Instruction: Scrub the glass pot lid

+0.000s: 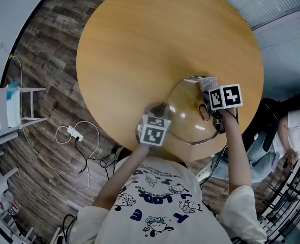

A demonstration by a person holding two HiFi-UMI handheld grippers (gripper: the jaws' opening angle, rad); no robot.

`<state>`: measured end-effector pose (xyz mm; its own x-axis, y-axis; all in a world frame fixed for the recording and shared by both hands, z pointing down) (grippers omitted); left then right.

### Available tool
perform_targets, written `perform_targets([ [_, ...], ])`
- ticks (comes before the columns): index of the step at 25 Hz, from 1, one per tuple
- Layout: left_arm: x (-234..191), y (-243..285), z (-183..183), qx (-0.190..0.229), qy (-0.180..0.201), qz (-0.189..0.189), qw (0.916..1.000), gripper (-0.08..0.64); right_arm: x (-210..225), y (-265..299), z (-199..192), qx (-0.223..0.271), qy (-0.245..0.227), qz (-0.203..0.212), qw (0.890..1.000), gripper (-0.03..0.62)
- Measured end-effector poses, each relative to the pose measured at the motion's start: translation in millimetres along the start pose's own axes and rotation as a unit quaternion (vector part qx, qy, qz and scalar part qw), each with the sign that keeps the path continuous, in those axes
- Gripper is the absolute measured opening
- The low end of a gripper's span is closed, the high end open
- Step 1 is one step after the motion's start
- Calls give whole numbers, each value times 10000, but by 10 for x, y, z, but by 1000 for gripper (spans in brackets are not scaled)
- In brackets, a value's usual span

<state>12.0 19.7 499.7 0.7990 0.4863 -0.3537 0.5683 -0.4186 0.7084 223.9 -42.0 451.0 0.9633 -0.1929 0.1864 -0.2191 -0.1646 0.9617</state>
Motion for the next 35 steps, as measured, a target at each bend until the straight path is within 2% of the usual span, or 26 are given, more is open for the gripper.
perform_targets([
  [5,15,-37,15,-116,-37,-15,9999,34,94,-44,-83,31,148,-70,9999,44],
  [18,5,-21,21,-101,5,-11,9999,34,388,-170,-430,61,618,-338,9975,44],
  [35,-31,9,44,-132,-89,-19,9999,34,455,-233,-807,23,834,-494,9953,45],
])
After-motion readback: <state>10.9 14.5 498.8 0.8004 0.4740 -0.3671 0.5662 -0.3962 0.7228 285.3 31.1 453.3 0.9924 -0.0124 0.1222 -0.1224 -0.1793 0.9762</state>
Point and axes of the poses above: the fingertips, and each gripper's own axes: y forward along the fingers, x to its right, z out of its top, the point moved 7 cm from there along -y, backward along the fingers, and after that the axes turned 1 degree about y, right-handed, at the moved point
